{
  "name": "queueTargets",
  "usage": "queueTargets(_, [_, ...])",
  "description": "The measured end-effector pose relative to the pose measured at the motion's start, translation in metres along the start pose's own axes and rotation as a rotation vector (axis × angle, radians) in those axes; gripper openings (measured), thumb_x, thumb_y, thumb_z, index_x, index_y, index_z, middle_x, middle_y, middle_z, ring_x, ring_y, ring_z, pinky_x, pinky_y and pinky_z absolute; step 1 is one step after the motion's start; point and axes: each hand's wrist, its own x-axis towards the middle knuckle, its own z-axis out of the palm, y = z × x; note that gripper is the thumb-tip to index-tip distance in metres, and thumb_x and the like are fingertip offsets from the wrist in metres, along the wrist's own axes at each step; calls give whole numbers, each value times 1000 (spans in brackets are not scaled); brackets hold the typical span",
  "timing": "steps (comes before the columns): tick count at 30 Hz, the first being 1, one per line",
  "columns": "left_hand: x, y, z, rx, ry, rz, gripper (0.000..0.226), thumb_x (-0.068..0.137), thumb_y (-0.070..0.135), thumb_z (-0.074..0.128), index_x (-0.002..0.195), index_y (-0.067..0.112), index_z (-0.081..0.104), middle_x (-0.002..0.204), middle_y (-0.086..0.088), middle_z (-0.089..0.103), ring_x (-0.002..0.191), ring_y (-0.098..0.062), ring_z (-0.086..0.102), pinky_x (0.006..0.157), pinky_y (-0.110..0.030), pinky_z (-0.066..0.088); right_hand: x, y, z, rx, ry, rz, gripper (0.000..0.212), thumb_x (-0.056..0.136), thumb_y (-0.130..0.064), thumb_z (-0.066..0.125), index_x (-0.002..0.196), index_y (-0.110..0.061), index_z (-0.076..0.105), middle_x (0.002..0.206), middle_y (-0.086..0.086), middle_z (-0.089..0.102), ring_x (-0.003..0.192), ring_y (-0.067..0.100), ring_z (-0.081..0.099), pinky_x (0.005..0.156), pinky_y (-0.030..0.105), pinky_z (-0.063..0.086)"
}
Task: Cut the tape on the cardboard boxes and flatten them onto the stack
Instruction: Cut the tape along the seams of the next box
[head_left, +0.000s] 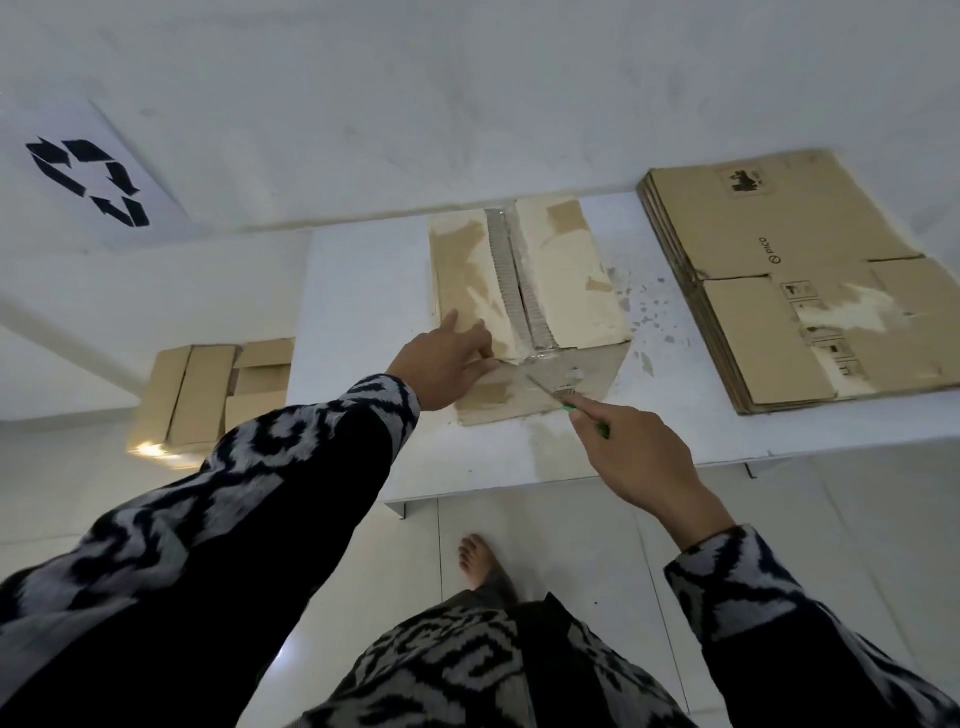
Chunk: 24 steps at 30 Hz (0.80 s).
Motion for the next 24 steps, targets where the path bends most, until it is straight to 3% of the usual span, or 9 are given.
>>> queueTargets(5, [-4, 10, -4, 31, 28, 35, 25, 103, 39, 45, 108, 15, 52, 129, -11, 54, 124, -41, 49, 76, -32, 35, 9, -6, 10, -141, 65, -54, 36, 103, -44, 37, 134, -49, 54, 113, -10, 67, 98, 18, 62, 72, 30, 50])
queueTargets(8, [-5, 14, -6, 35, 54, 46, 26, 103, 37, 45, 109, 13, 54, 122, -10, 56, 124, -45, 48, 75, -30, 32, 14, -8, 16, -135, 82, -63, 36, 104, -42, 37, 135, -46, 55, 105, -9, 65, 93, 17, 62, 67, 28, 45])
queueTargets(12, [-3, 10, -2, 6, 73, 43, 26, 103, 39, 45, 107, 15, 53, 90, -2, 47, 123, -44, 49, 72, -30, 29, 19, -8, 23, -132, 116, -51, 37, 104, -42, 35, 136, -46, 53, 94, -7, 60, 81, 15, 55, 63, 28, 39])
queueTargets(19, [0, 3, 4, -76, 79, 10, 17, 100, 42, 49, 96, 24, 48, 96, -11, 63, 136, -33, 42, 72, -30, 28, 25, -9, 28, -124, 175, -31, 37, 104, -43, 35, 137, -45, 52, 86, -8, 50, 77, 14, 49, 64, 29, 40])
queueTargets(22, [1, -6, 9, -132, 94, 7, 15, 96, 43, 53, 91, 32, 44, 100, -4, 64, 130, -30, 49, 71, -32, 33, 26, -10, 29, -120, 198, -31, 37, 104, -42, 35, 137, -44, 52, 87, -9, 49, 78, 13, 49, 64, 28, 39])
queueTargets(24, [-1, -7, 15, -168, 115, 8, 14, 96, 41, 53, 98, 28, 48, 106, 2, 64, 134, -29, 46, 74, -34, 38, 25, -11, 31, -117, 211, -29, 37, 104, -42, 35, 137, -44, 52, 90, -8, 52, 79, 13, 50, 63, 28, 38])
